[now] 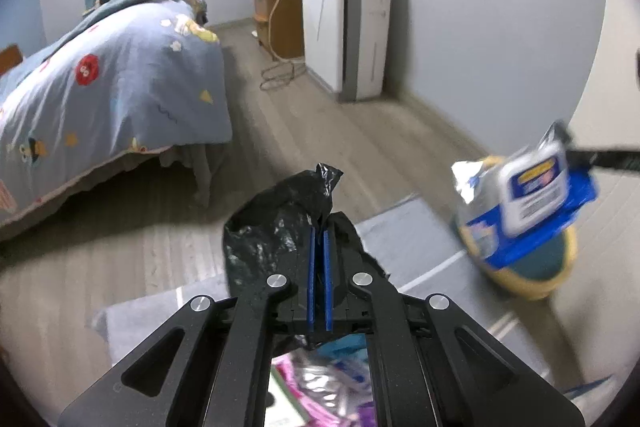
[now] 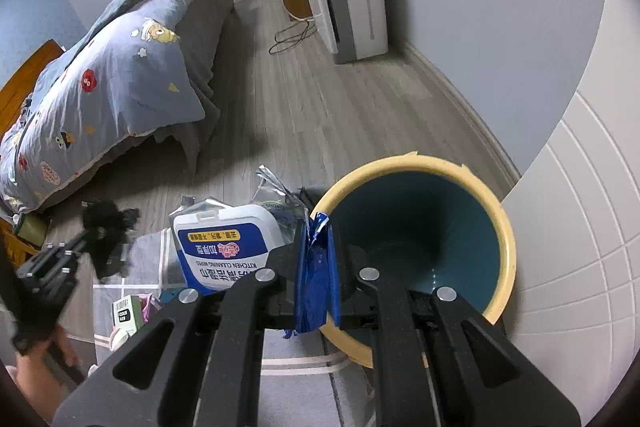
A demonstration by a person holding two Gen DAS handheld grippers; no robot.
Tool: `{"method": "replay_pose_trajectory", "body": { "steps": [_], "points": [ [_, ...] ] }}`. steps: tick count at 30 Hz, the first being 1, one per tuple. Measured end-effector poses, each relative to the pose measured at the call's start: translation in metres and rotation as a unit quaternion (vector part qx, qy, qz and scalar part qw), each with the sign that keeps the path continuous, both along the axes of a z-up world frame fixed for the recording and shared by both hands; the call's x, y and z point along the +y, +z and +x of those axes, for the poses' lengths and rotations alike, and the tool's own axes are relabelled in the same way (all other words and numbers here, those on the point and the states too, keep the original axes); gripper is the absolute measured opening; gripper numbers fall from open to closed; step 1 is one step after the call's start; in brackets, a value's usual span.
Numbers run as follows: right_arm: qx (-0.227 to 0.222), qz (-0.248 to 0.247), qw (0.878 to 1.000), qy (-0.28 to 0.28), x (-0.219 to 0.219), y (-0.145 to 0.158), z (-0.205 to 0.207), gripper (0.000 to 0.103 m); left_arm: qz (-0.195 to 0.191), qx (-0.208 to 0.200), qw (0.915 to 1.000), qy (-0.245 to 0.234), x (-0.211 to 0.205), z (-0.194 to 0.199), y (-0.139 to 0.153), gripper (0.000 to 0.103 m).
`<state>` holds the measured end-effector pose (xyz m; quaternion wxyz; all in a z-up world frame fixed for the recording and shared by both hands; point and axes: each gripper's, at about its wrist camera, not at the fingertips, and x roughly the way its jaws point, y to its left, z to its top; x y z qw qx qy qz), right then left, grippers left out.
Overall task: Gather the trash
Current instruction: 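Carry the black bag and wet-wipe pack over the yellow-rimmed bin with both grippers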
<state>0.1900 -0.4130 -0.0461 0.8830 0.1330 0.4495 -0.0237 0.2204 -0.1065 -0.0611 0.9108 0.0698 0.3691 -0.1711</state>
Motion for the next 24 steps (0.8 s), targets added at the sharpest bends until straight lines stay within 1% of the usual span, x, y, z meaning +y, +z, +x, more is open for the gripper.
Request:
{"method": "replay_pose_trajectory", "body": {
  "steps": [2, 4, 8, 11, 14, 17, 20, 24],
  "points": [
    [0.000, -0.002, 1.000, -0.004, -0.005, 0.002, -0.001, 0.009, -0.008, -0.004, 0.9999, -0.004, -0.006, -0.006, 0.013, 0.004],
    [0.001, -0.009, 1.000, -0.010, -0.010, 0.004, -0.002, 0.009, -0.007, -0.014, 0.9998, -0.015, -0.018, -0.016, 0.025, 0.004],
    [0.002, -0.028, 0.999, -0.032, -0.028, 0.006, -0.006, 0.009, -0.017, -0.024, 0.9982, -0.052, -0.054, -0.031, 0.043, 0.005],
    [0.003, -0.036, 0.998, -0.048, -0.043, 0.006, -0.009, 0.009, -0.026, -0.021, 0.9960, -0.083, -0.085, -0.038, 0.051, 0.005],
    [0.008, -0.039, 0.997, -0.065, -0.061, 0.003, -0.013, 0.009, -0.030, -0.016, 0.9935, -0.109, -0.112, -0.043, 0.052, 0.005],
    [0.019, -0.043, 0.996, -0.082, -0.079, -0.003, -0.016, 0.009, -0.035, -0.001, 0.9908, -0.131, -0.142, -0.049, 0.047, 0.005],
    [0.025, -0.050, 0.994, -0.096, -0.095, -0.008, -0.018, 0.010, -0.034, 0.017, 0.9884, -0.147, -0.165, -0.048, 0.036, 0.005],
    [0.035, -0.061, 0.991, -0.115, -0.112, -0.016, -0.022, 0.009, -0.018, 0.030, 0.9849, -0.169, -0.192, -0.046, 0.018, 0.005]
  ]
}}
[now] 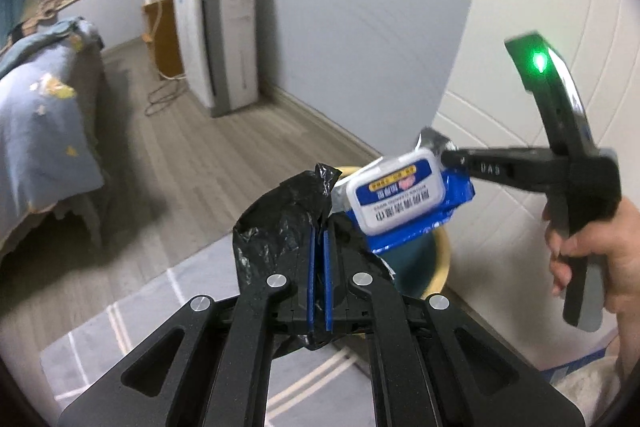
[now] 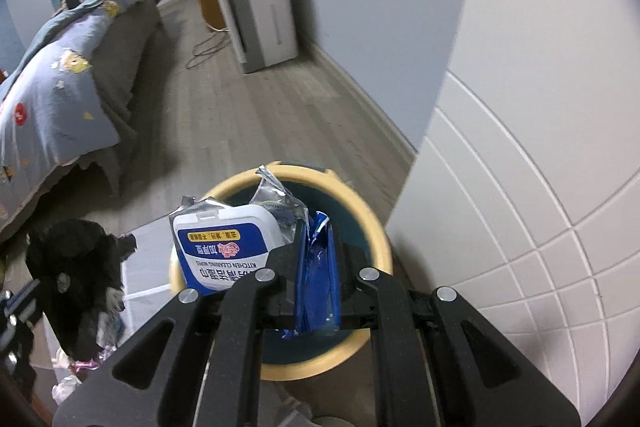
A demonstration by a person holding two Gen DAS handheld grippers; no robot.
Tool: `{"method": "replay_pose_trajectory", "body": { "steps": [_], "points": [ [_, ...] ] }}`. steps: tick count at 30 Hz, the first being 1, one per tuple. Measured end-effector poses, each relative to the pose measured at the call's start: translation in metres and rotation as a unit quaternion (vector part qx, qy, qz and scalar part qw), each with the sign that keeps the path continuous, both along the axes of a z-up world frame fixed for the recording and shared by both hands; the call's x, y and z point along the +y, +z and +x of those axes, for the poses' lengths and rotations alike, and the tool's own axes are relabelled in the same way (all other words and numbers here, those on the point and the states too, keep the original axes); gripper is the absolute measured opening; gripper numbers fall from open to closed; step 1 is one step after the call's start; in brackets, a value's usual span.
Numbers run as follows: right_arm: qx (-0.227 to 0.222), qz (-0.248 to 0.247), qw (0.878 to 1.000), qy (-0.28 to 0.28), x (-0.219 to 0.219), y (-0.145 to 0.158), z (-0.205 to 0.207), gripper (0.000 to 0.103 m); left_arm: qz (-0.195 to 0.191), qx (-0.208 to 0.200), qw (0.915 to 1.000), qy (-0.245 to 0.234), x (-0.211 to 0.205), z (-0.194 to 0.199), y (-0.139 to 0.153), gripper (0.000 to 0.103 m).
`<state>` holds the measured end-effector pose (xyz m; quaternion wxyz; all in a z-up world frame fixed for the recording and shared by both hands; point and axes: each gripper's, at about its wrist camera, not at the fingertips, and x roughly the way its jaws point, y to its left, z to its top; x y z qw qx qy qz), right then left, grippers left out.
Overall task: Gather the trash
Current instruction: 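Carry the black bag and wet-wipe pack over the yellow-rimmed bin with both grippers, then open both grippers to drop the bag and wipe pack into the bin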
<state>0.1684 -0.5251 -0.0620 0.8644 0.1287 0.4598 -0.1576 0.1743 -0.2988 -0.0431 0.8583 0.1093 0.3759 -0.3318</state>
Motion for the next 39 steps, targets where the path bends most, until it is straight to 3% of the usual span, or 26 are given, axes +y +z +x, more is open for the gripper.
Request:
{"method": "replay_pose_trajectory", "body": {
  "steps": [3, 10, 14, 17, 20, 26, 32, 33, 35, 36, 37, 39],
  "points": [
    [0.011, -0.011, 1.000, -0.015, -0.009, -0.006, -0.003, 0.010, -0.008, 0.014, 0.9998, -0.012, -0.011, 0.006, -0.009, 0.005],
    [0.034, -0.039, 0.998, -0.043, -0.020, -0.017, -0.007, 0.010, -0.069, 0.045, 0.9958, -0.040, -0.028, 0.020, -0.023, 0.005],
    [0.055, -0.040, 0.997, -0.040, -0.021, -0.027, -0.004, 0.010, -0.084, 0.078, 0.9929, -0.031, -0.032, 0.031, -0.049, 0.005],
    [0.068, -0.039, 0.996, -0.032, -0.019, -0.032, 0.001, 0.010, -0.074, 0.092, 0.9929, -0.017, -0.032, 0.037, -0.065, 0.005],
    [0.079, -0.043, 0.996, -0.025, -0.016, -0.038, 0.007, 0.010, -0.039, 0.086, 0.9955, -0.005, -0.031, 0.041, -0.080, 0.005],
    [0.084, -0.041, 0.995, -0.015, -0.008, -0.046, 0.014, 0.010, -0.019, 0.069, 0.9971, 0.023, -0.019, 0.051, -0.080, 0.006],
    [0.050, -0.032, 0.998, -0.005, 0.001, -0.034, 0.017, 0.010, -0.005, 0.050, 0.9983, 0.031, -0.014, 0.049, -0.073, 0.019],
    [0.044, -0.028, 0.999, 0.000, 0.003, -0.031, 0.017, 0.011, -0.004, 0.046, 0.9985, 0.031, -0.013, 0.048, -0.073, 0.026],
    [0.037, -0.018, 0.999, 0.002, 0.006, -0.028, 0.017, 0.019, -0.004, 0.038, 0.9988, 0.032, -0.012, 0.046, -0.070, 0.044],
    [0.036, -0.015, 0.999, 0.002, 0.007, -0.027, 0.017, 0.023, -0.002, 0.031, 0.9989, 0.035, -0.011, 0.043, -0.068, 0.059],
    [0.034, -0.013, 0.999, 0.001, 0.008, -0.025, 0.017, 0.033, 0.000, 0.025, 0.9990, 0.037, -0.009, 0.041, -0.066, 0.067],
    [0.031, -0.009, 0.999, 0.001, 0.009, -0.022, 0.016, 0.045, 0.002, 0.016, 0.9989, 0.043, -0.005, 0.041, -0.063, 0.070]
  ]
}}
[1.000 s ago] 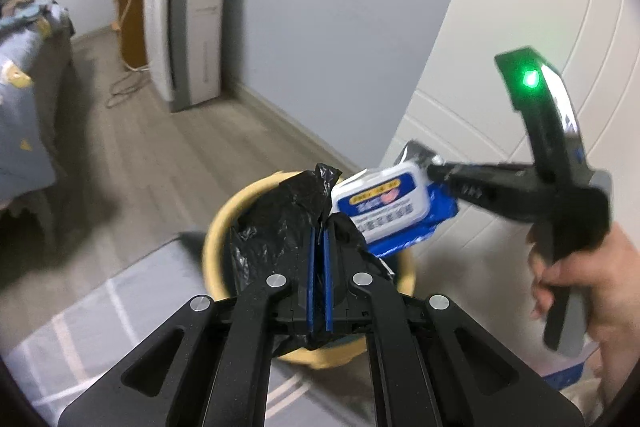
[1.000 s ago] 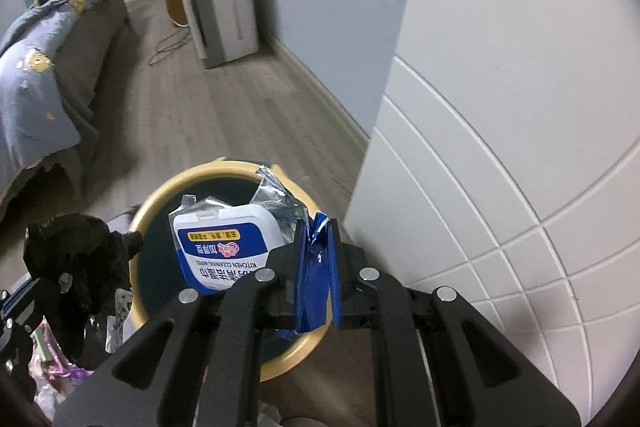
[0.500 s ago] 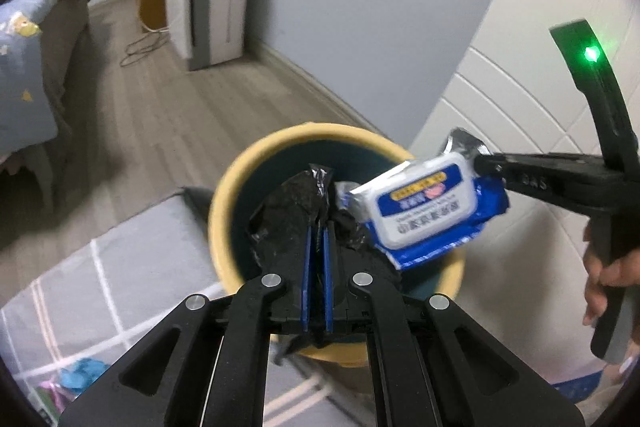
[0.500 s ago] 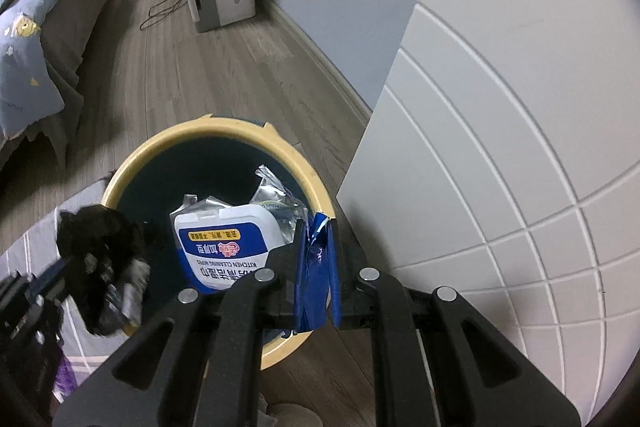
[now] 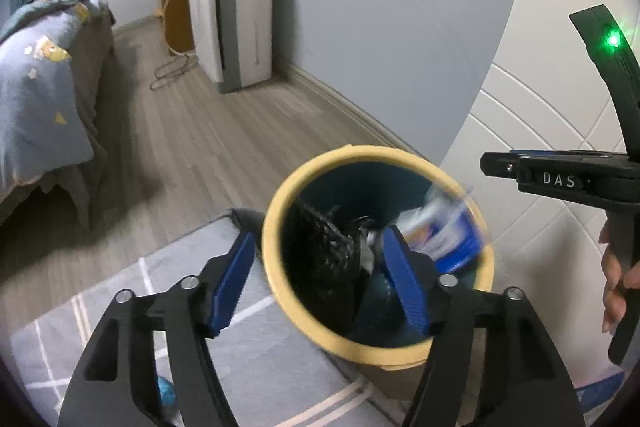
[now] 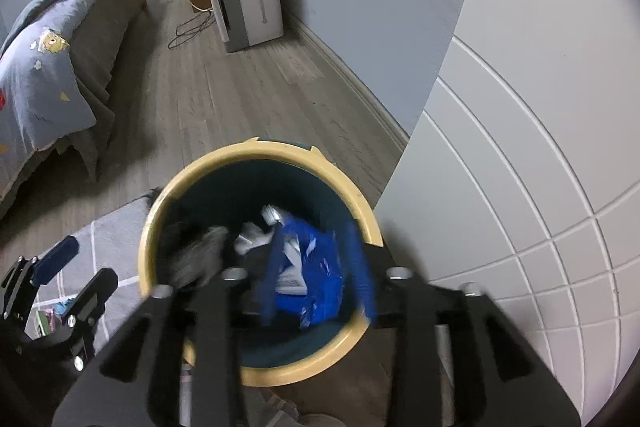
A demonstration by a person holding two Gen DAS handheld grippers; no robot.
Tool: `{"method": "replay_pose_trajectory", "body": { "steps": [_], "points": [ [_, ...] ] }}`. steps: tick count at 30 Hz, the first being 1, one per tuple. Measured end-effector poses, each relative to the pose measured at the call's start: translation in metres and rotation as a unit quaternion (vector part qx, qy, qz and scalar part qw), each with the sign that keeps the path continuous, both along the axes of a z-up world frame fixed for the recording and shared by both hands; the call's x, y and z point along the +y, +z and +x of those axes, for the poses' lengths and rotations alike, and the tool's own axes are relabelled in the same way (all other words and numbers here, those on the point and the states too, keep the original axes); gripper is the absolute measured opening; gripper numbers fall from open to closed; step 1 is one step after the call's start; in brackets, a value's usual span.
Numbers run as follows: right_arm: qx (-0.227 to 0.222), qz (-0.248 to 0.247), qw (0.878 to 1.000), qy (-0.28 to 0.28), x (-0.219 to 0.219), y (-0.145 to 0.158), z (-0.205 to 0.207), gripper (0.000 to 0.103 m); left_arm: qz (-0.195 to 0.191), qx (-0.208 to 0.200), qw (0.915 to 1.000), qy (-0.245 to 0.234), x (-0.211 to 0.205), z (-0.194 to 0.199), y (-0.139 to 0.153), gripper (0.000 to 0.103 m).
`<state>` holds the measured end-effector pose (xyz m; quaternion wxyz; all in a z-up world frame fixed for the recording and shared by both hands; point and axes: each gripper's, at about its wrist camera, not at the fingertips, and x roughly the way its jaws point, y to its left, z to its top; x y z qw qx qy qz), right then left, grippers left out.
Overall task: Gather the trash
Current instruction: 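Open both grippers to drop the bag and wipe pack into the bin, then move both tools back over the mat and grasp the clear plastic bag with the left gripper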
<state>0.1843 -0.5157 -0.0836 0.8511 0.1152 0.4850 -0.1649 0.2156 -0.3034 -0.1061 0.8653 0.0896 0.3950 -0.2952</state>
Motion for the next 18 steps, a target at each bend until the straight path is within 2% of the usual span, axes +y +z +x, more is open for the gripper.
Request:
{"method": "replay_pose_trajectory", "body": {
  "steps": [1, 3, 5, 7, 11, 18],
  "points": [
    [-0.003, 0.004, 1.000, 0.001, 0.001, 0.002, 0.000, 0.051, 0.000, 0.000, 1.0000, 0.004, 0.003, 0.000, 0.001, 0.074],
    [-0.011, 0.013, 1.000, 0.004, 0.005, 0.009, -0.001, 0.060, -0.004, 0.000, 0.9999, 0.013, 0.012, 0.000, 0.007, 0.076],
    [-0.023, 0.013, 1.000, 0.009, 0.011, 0.018, -0.004, 0.078, -0.005, -0.006, 0.9997, 0.023, 0.021, -0.004, 0.013, 0.080],
    [-0.035, 0.011, 0.999, 0.016, 0.017, 0.028, -0.007, 0.086, -0.006, -0.014, 0.9993, 0.034, 0.034, -0.009, 0.022, 0.087],
    [-0.052, -0.005, 0.998, 0.032, 0.038, 0.050, -0.013, 0.094, -0.009, -0.023, 0.9978, 0.062, 0.064, -0.020, 0.039, 0.091],
    [-0.084, -0.016, 0.993, 0.082, 0.088, 0.078, -0.025, 0.097, 0.009, -0.067, 0.9904, 0.121, 0.129, -0.057, 0.075, 0.094]
  ]
}}
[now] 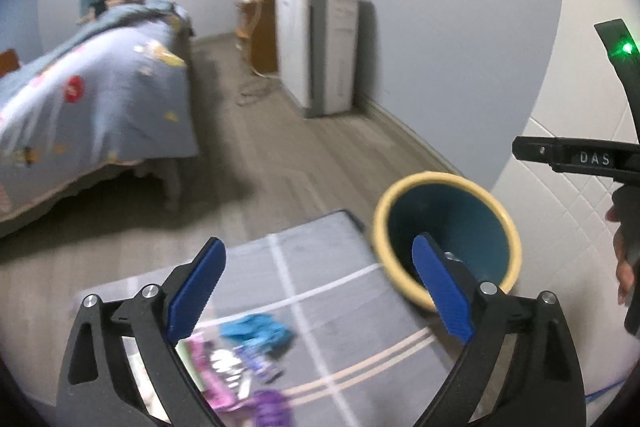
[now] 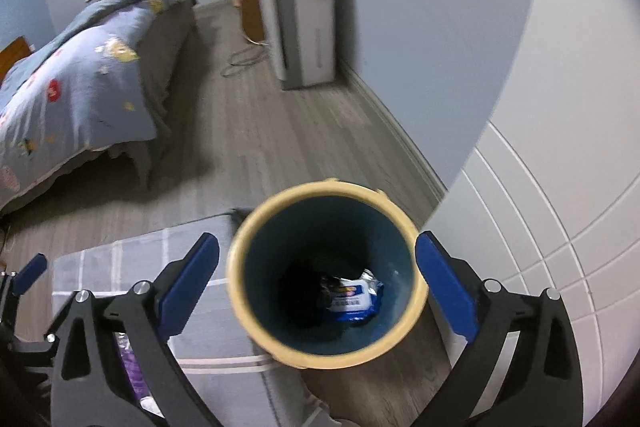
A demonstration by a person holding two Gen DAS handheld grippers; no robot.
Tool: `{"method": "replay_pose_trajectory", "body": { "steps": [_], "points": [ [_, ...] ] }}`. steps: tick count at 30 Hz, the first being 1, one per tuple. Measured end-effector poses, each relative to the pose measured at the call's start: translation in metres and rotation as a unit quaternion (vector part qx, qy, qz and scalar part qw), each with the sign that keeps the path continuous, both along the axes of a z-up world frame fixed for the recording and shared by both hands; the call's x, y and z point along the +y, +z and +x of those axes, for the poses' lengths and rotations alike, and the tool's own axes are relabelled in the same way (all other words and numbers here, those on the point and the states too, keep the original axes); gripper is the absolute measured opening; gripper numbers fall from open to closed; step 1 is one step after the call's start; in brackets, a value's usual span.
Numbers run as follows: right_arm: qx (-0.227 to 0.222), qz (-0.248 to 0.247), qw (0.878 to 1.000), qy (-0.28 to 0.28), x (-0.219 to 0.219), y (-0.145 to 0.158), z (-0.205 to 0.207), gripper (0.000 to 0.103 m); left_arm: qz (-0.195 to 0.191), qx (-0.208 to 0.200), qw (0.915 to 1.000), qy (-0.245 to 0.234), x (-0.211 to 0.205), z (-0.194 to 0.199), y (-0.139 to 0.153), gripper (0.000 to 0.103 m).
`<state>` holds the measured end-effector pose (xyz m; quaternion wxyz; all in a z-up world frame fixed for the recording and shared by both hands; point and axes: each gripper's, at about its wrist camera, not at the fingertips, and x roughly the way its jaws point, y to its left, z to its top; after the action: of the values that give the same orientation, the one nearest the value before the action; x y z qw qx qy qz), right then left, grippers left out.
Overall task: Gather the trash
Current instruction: 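Move both tools back over the mat and grasp the clear plastic bag with the left gripper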
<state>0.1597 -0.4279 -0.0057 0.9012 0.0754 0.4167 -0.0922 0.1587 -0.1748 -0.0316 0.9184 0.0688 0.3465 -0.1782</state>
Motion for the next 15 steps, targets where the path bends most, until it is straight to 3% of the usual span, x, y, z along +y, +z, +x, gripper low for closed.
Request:
{"method": "replay_pose_trajectory", "body": {
  "steps": [8, 15],
  "points": [
    [0.003, 0.043, 0.998, 0.050, 0.057, -0.001, -0.003, 0.097, 0.004, -0.018, 0.9985, 0.051, 0.070, -0.048, 0.017, 0.095],
    [0.029, 0.051, 0.993, 0.107, 0.123, -0.029, -0.003, 0.097, -0.014, 0.001, 0.9893, 0.146, 0.156, -0.070, 0.006, 0.095]
  ]
}}
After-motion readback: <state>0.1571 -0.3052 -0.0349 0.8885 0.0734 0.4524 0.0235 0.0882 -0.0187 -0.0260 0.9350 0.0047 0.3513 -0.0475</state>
